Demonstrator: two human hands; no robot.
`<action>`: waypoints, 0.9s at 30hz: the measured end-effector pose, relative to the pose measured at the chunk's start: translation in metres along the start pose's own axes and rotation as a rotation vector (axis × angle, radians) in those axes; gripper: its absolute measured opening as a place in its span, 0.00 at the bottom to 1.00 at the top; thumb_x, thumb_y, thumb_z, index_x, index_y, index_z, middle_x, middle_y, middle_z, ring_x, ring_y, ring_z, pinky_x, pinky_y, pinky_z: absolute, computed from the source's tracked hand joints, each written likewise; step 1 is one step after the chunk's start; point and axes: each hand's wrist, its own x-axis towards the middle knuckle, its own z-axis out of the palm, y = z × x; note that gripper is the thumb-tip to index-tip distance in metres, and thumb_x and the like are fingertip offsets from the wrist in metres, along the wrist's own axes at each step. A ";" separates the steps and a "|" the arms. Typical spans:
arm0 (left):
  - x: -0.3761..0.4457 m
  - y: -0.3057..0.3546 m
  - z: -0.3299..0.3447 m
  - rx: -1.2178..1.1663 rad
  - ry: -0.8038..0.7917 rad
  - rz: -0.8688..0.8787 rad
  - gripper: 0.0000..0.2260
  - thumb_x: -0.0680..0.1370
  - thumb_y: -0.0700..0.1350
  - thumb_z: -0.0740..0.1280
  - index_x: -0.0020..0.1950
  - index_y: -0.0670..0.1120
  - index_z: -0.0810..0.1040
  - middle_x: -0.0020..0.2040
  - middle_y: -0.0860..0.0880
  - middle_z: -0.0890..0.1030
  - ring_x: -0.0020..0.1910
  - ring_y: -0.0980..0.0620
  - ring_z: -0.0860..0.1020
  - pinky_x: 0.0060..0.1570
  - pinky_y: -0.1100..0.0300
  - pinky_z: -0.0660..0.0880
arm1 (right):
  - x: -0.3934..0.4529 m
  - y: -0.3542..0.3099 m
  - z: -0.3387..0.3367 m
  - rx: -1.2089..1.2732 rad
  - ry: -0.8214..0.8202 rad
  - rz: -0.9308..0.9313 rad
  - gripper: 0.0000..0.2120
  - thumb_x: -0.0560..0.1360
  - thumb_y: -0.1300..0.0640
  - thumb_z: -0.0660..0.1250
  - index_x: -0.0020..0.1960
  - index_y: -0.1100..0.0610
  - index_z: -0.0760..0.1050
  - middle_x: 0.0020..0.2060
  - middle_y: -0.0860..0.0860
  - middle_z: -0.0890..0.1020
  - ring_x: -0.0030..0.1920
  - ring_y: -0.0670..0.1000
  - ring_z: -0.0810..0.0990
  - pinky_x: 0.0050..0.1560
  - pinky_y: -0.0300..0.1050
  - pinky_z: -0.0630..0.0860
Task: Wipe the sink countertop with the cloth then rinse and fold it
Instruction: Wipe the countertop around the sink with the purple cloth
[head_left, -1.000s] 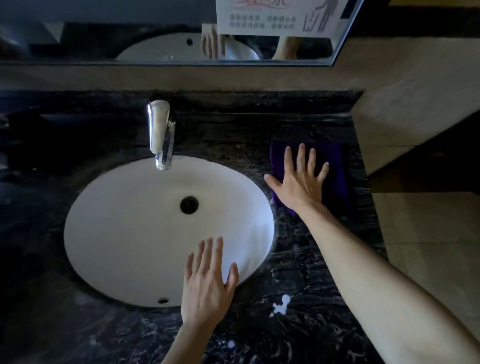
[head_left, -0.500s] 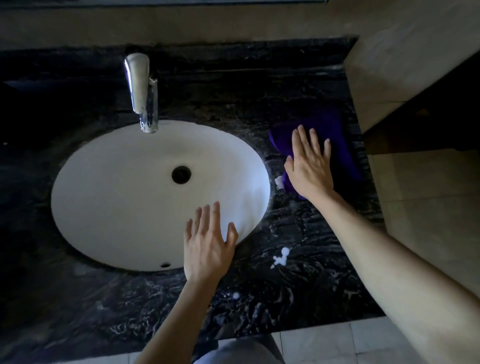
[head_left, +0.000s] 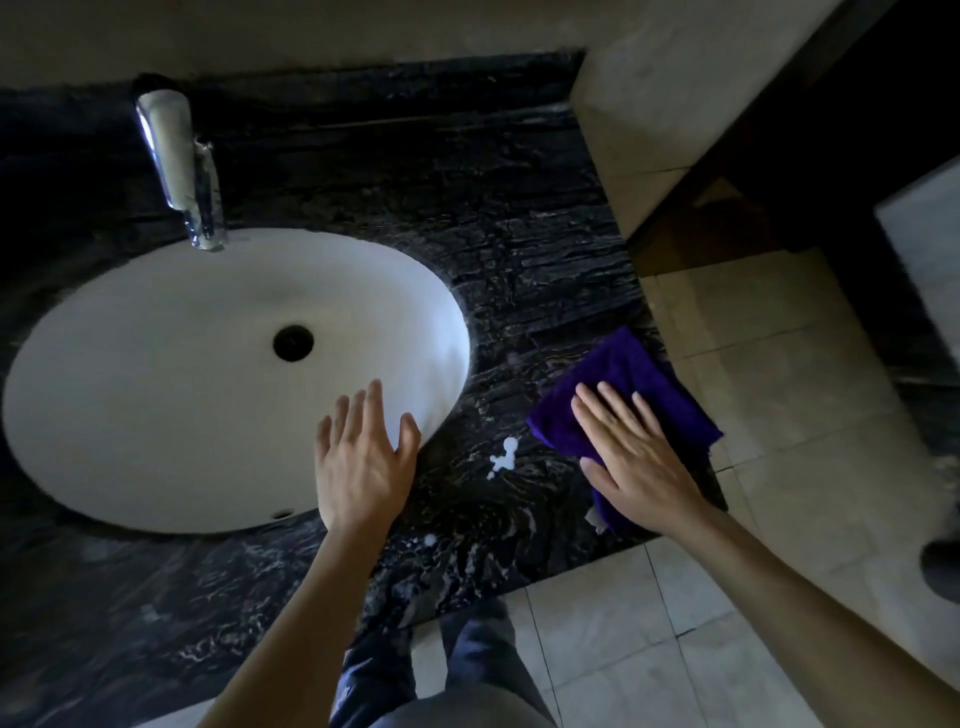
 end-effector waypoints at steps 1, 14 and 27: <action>0.001 0.000 0.000 -0.001 0.000 0.003 0.29 0.83 0.60 0.50 0.80 0.46 0.61 0.77 0.43 0.69 0.79 0.43 0.63 0.77 0.44 0.59 | -0.001 -0.003 -0.003 0.000 -0.038 0.012 0.34 0.83 0.38 0.46 0.83 0.54 0.48 0.83 0.50 0.48 0.83 0.53 0.44 0.79 0.65 0.52; 0.002 0.002 -0.002 -0.068 0.021 0.040 0.27 0.82 0.57 0.57 0.76 0.43 0.66 0.72 0.40 0.75 0.73 0.42 0.71 0.73 0.43 0.66 | 0.083 -0.052 -0.005 0.169 0.061 0.823 0.47 0.77 0.29 0.53 0.83 0.58 0.42 0.81 0.65 0.44 0.81 0.66 0.41 0.78 0.69 0.43; -0.021 -0.026 -0.019 -0.729 0.160 -0.030 0.19 0.82 0.55 0.60 0.71 0.49 0.72 0.64 0.51 0.81 0.63 0.53 0.79 0.64 0.48 0.76 | 0.026 -0.092 0.013 0.257 0.163 0.356 0.32 0.80 0.44 0.46 0.82 0.54 0.54 0.82 0.51 0.54 0.82 0.52 0.50 0.80 0.55 0.48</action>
